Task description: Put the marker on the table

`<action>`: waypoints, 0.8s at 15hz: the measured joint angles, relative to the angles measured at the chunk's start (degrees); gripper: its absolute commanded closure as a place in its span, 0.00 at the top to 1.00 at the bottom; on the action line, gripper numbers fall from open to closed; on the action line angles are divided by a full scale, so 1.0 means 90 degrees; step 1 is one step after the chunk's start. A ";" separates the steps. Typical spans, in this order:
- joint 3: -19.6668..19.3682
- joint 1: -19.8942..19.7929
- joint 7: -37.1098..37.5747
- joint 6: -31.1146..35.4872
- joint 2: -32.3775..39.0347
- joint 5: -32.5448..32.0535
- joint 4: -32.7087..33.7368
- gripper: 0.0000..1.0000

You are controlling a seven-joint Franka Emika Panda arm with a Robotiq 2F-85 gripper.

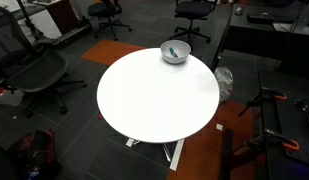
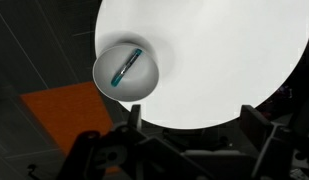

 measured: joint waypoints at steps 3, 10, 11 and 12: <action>0.0000 -0.0107 0.0337 0.0034 0.0685 0.0022 0.0472 1.00; -0.0003 -0.0340 0.1011 0.0186 0.2142 0.0214 0.1545 1.00; -0.0004 -0.0373 0.1021 0.0234 0.2342 0.0311 0.1682 1.00; -0.0004 -0.0403 0.1024 0.0279 0.2536 0.0399 0.1813 1.00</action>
